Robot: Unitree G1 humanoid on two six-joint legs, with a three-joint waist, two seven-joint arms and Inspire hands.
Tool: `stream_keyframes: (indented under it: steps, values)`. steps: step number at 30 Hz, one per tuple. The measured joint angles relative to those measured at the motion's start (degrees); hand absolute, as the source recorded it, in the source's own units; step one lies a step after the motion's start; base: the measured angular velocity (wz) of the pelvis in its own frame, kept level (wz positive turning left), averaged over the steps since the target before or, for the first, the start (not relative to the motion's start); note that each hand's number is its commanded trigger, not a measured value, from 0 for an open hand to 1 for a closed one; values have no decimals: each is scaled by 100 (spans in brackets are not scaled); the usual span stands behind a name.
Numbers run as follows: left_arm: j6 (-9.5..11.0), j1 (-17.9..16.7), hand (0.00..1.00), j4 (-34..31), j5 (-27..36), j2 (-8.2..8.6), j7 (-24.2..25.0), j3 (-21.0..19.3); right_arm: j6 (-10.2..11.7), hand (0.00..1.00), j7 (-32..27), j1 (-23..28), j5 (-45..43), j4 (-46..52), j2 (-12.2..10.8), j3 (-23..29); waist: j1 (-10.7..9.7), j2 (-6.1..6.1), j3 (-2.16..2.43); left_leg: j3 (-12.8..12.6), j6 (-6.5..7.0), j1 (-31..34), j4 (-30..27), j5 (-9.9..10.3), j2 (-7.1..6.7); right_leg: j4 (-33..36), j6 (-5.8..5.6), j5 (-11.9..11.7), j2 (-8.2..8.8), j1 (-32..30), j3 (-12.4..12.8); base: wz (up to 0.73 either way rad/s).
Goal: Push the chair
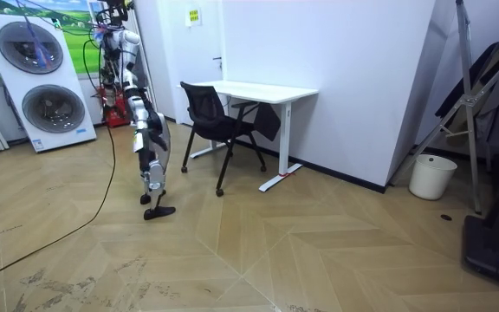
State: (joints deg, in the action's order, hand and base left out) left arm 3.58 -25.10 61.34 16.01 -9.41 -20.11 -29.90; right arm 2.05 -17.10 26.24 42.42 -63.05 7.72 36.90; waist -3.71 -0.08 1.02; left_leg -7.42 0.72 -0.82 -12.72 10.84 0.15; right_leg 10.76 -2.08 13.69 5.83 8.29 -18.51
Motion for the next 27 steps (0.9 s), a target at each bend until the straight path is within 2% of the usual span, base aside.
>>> stream_keyframes:
  steps: [2, 5, 6, 8, 9, 11, 13, 16, 17, 18, 19, 20, 27]
  values:
    - [-163, 89, 0, 292, -102, 116, 403, 345, -163, 0, 331, -202, -236, -504, -39, -344, -82, 4, -4, -34, 9, -37, 7, 12, -4, -4, 0, 0, -29, 0, 128, -11]
    - [-341, 312, 0, 335, -181, 133, 675, 707, -297, 0, 585, -418, -368, -630, -41, -844, -67, 25, -17, -46, 15, -48, 0, 38, -5, 0, -2, -1, -26, -5, 152, -8]
    - [-390, 447, 0, 343, -198, 132, 790, 911, -340, 0, 686, -579, -416, -626, -38, -1082, -69, 32, -40, -56, 17, -60, 6, 38, -9, -1, -6, -3, -22, -6, 158, -3]
    - [-462, 651, 0, 339, -216, 128, 937, 1274, -364, 0, 853, -804, -433, -647, -43, -1417, -76, 35, -50, -57, 19, -90, 38, 35, -19, -7, -7, -4, -17, 6, 151, -2]
    - [-512, 791, 0, 339, -280, 130, 1030, 1577, -408, 0, 951, -1006, -504, -648, -40, -1688, -76, 40, -54, -61, 19, -86, 41, 35, -25, -13, -8, -5, -20, 2, 163, 0]
    - [-604, 1084, 0, 341, -322, 156, 1260, 2059, -468, 0, 1236, -1393, -809, -686, -42, -2119, -83, 33, -87, -47, 19, -67, 52, 35, -67, -15, -10, -4, -21, -8, 151, 2]
    - [-623, 1208, 0, 325, -388, 188, 1432, 2258, -467, 0, 1457, -1542, -1075, -687, -45, -2307, -93, 29, -89, -30, 19, -52, 46, 35, -78, -27, -21, 1, -20, -3, 124, 6]
    - [-730, 1383, 0, 274, -742, 187, 1640, 2342, -488, 0, 1732, -1665, -1531, -656, -49, -2466, -90, 45, -137, -39, 18, -14, 58, 35, -82, -26, -26, 3, -19, -50, 127, 5]
    - [-744, 1423, 0, 273, -806, 187, 1671, 2345, -517, 0, 1766, -1677, -1611, -643, -49, -2497, -83, 53, -140, -39, 18, 12, 59, 35, -82, -17, -26, 3, -19, -82, 129, 4]
    - [-746, 1494, 0, 270, -858, 185, 1719, 2405, -573, 0, 1822, -1738, -1715, -635, -51, -2579, -76, 37, -158, -45, 18, 30, 69, 35, -85, -17, -26, 2, -18, -130, 135, 0]
    - [-750, 1548, 0, 275, -902, 190, 1763, 2461, -588, 0, 1878, -1768, -1782, -628, -51, -2679, -73, 71, -199, -55, 18, 31, 99, 34, -92, -21, -27, 2, -15, -147, 145, -3]
    - [-754, 1557, 0, 275, -907, 191, 1799, 2473, -593, 0, 1906, -1773, -1800, -631, -59, -2705, -76, 73, -206, -57, 18, 33, 109, 34, -95, -22, -27, 2, -14, -156, 146, -3]
    - [-784, 1615, 0, 287, -1054, 172, 1920, 2582, -584, 0, 2024, -1818, -1852, -784, -75, -2838, -86, 70, -177, -55, 18, 11, 164, 34, -108, -21, -28, 1, -11, -160, 120, 0]
